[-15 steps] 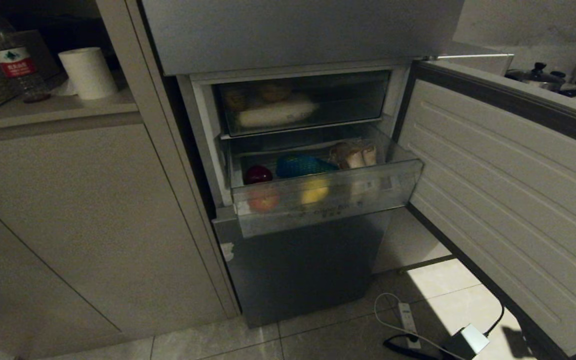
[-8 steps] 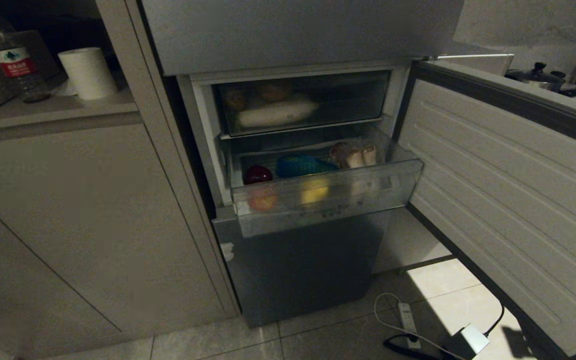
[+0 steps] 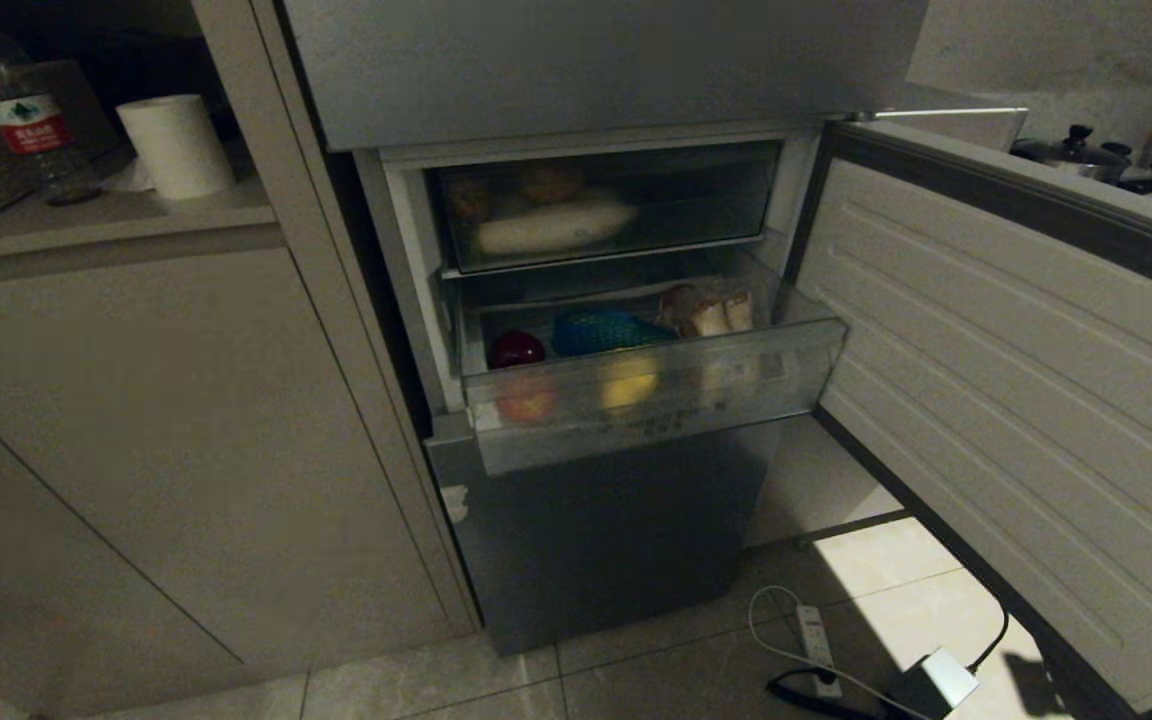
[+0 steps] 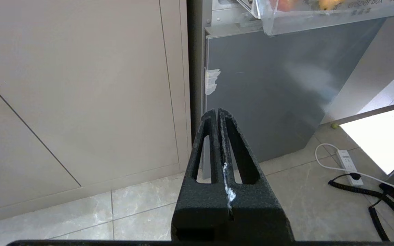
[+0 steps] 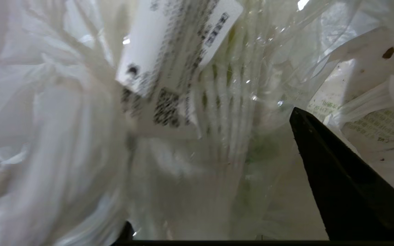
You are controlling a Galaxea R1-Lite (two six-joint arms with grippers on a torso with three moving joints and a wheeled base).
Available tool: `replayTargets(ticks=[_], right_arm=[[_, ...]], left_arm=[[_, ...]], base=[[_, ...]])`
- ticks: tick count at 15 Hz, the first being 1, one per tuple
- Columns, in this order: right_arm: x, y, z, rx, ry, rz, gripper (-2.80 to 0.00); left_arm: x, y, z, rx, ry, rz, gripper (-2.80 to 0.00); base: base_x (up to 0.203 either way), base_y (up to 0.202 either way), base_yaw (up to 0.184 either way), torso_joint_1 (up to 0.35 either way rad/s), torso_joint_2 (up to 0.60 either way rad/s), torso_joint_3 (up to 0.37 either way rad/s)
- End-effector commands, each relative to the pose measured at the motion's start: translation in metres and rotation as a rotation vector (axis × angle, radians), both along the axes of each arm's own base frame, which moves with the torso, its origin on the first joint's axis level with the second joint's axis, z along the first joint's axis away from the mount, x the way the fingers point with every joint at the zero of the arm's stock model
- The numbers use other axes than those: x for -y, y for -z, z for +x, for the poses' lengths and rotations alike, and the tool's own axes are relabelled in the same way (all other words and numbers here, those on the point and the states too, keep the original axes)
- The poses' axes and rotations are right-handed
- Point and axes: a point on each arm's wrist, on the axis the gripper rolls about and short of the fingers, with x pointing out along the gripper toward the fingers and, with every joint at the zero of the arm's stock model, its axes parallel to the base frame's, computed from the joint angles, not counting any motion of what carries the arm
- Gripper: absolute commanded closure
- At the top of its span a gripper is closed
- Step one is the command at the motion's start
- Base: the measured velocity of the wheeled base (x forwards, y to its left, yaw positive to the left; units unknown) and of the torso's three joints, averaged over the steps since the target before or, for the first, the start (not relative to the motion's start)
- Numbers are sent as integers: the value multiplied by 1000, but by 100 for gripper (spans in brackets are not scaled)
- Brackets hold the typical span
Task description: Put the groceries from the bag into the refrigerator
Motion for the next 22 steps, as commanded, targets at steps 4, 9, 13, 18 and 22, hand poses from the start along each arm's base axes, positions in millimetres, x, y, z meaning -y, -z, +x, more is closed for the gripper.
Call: replayTargets(ticks=[4, 9, 13, 18, 22], right_arm=[[12, 26, -2, -1, 4, -1, -280], [12, 39, 0, 6, -3, 46, -280], [10, 45, 1, 7, -6, 50, 0], [8, 25, 0, 3, -3, -47, 0], [-5, -22, 0, 1, 0, -117, 0]], left_arm=[[0, 0, 0, 1, 0, 0, 0], [0, 0, 0, 1, 0, 0, 0], [0, 0, 0, 1, 0, 0, 0], [0, 0, 0, 1, 0, 0, 0], [0, 0, 0, 1, 0, 0, 0]], base=[[0, 0, 0, 0, 0, 0], [0, 0, 0, 0, 0, 0], [0, 0, 0, 0, 0, 0], [0, 0, 0, 0, 0, 0], [0, 0, 0, 0, 0, 0]])
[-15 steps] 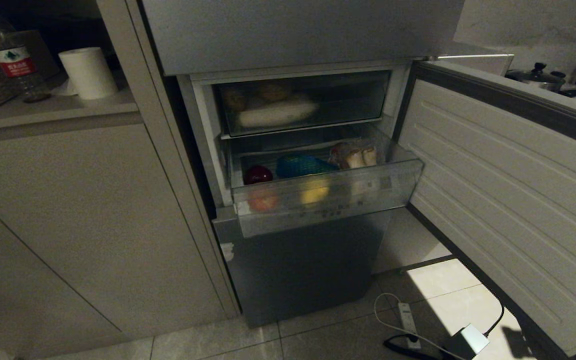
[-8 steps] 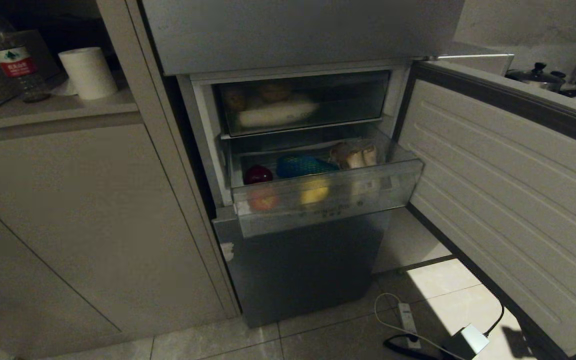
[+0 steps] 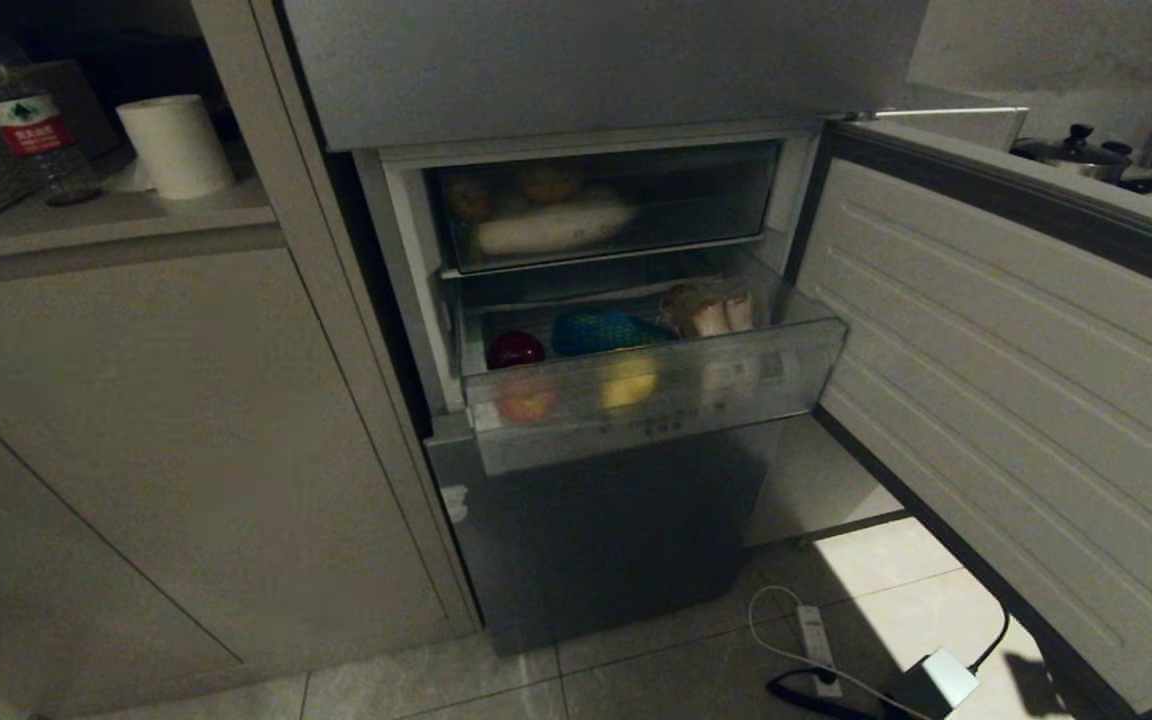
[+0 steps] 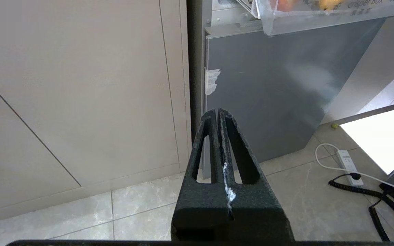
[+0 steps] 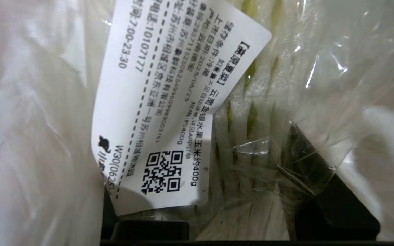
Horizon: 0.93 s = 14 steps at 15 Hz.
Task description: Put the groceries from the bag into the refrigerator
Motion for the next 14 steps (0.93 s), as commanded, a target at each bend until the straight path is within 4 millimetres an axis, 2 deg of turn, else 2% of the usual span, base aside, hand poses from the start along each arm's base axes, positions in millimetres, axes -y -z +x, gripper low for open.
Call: replayTargets(ticks=[1, 5, 8, 10, 12, 14], right_arm=[[-12, -34, 0, 5, -2, -27, 0], [-44, -104, 1, 15, -1, 34, 0], [-63, -143, 1, 12, 1, 9, 0], [-68, -163, 1, 12, -1, -68, 0], [-68, -171, 0, 21, 1, -166, 0], [-70, -178, 2, 120, -38, -229, 0]], left_arm=[[0, 0, 0, 1, 0, -1, 0], [0, 0, 0, 1, 0, -1, 0], [0, 0, 0, 1, 0, -1, 0], [0, 0, 0, 1, 0, -1, 0], [0, 0, 0, 1, 0, -1, 0], [0, 0, 0, 1, 0, -1, 0]], base=[[0, 0, 0, 0, 0, 0], [0, 0, 0, 0, 0, 0], [0, 0, 0, 0, 0, 0], [0, 0, 0, 0, 0, 0], [0, 0, 0, 0, 0, 0], [0, 0, 0, 0, 0, 0]])
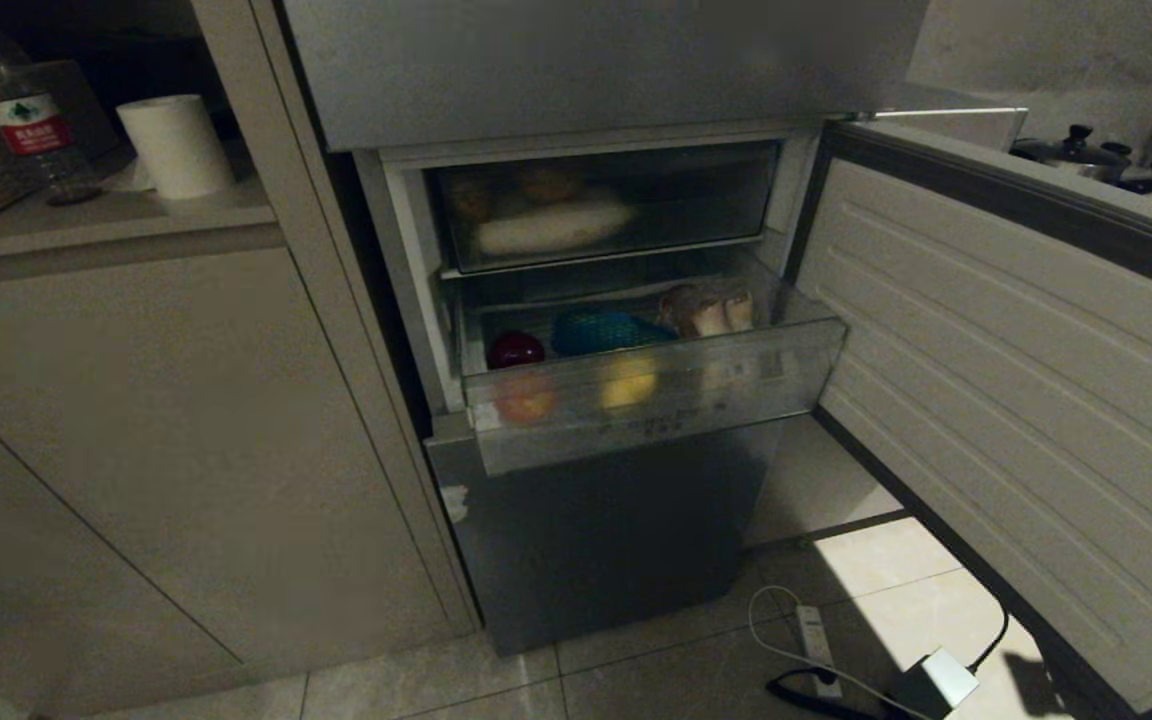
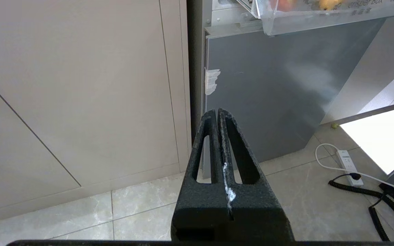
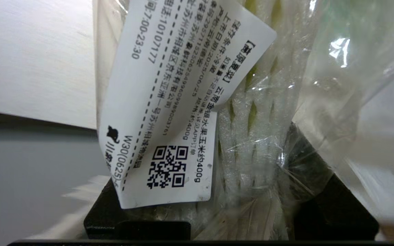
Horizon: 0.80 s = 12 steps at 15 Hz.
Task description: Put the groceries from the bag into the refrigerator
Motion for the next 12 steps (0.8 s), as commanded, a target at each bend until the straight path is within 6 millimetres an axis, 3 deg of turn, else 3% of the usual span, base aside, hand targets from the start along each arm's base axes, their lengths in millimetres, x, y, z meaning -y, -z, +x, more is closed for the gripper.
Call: replayTargets(ticks=[1, 8, 12], right_arm=[[-8, -10, 1, 86, -35, -63, 0], [-26, -70, 8, 493, -45, -337, 0], [-45, -93, 31, 678, -139, -302, 0]], left_arm=[[0, 0, 0, 1, 0, 0, 0], [0, 0, 0, 1, 0, 0, 0], [0, 0, 0, 1, 0, 0, 0]], base=[[0, 0, 0, 0, 0, 0], [0, 0, 0, 0, 0, 0], [0, 0, 0, 0, 0, 0]])
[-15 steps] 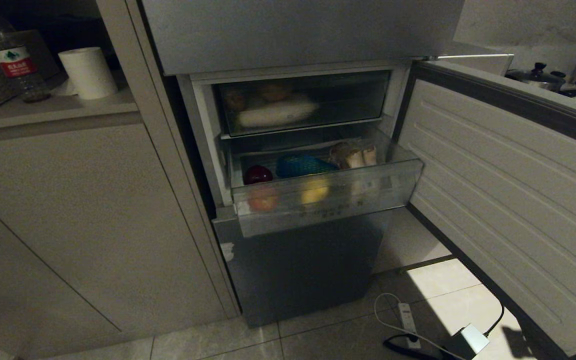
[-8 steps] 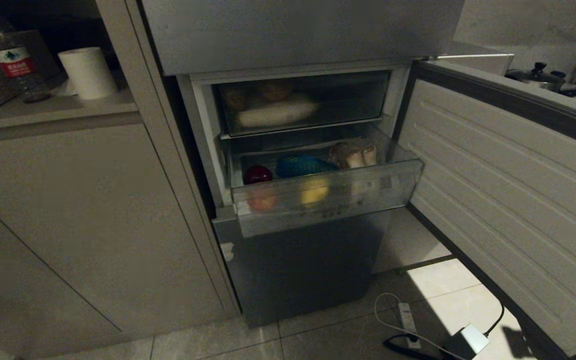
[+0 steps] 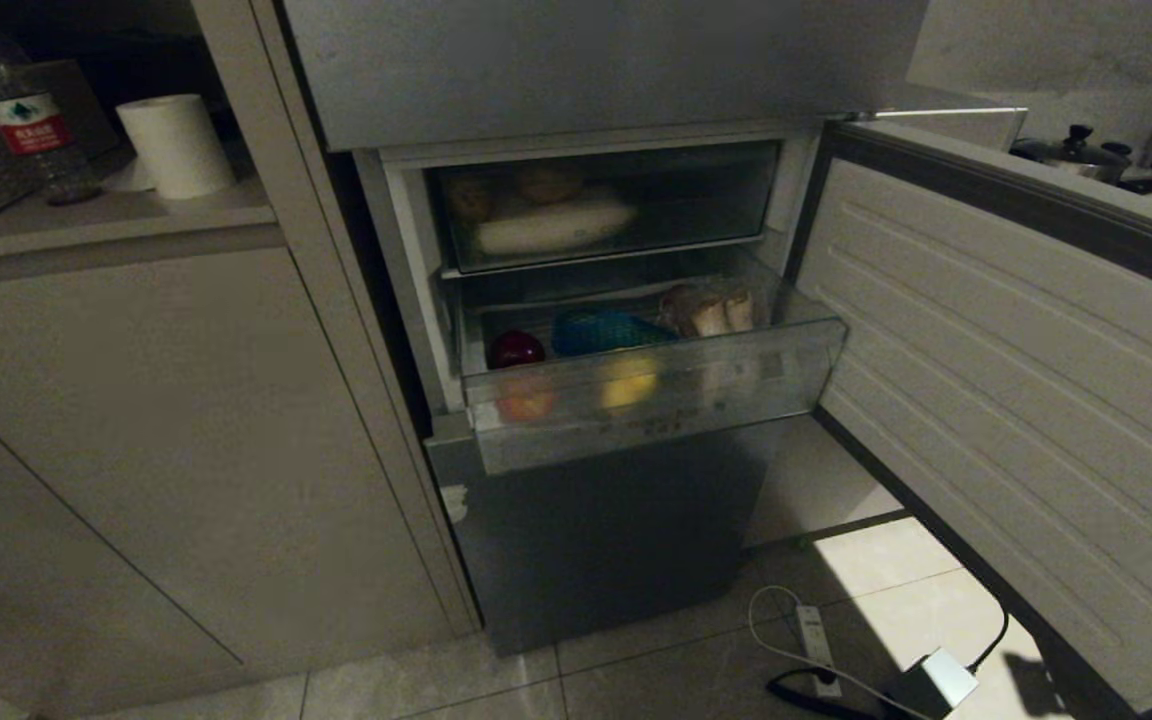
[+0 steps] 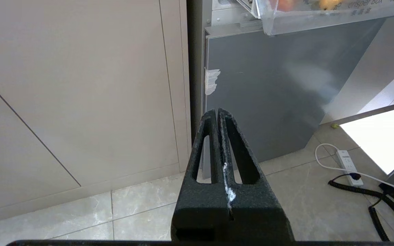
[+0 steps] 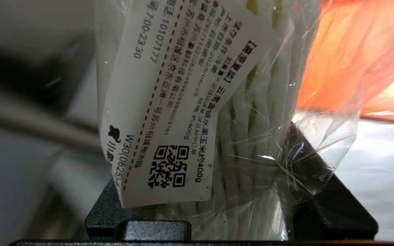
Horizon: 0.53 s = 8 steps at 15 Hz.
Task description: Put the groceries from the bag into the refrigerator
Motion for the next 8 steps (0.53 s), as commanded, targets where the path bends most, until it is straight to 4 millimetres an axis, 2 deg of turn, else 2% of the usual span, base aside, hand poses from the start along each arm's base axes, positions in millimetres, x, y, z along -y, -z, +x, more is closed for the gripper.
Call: replayTargets(ticks=[1, 5, 8], right_arm=[[-18, -6, 12, 18, -81, -11, 0], [-56, -21, 57, 66, -420, -110, 0], [-98, -30, 88, 118, -691, -159, 0]], left_arm=[[0, 0, 0, 1, 0, 0, 0], [0, 0, 0, 1, 0, 0, 0], [0, 0, 0, 1, 0, 0, 0]], base=[[0, 0, 0, 0, 0, 0], [0, 0, 0, 0, 0, 0], [0, 0, 0, 0, 0, 0]])
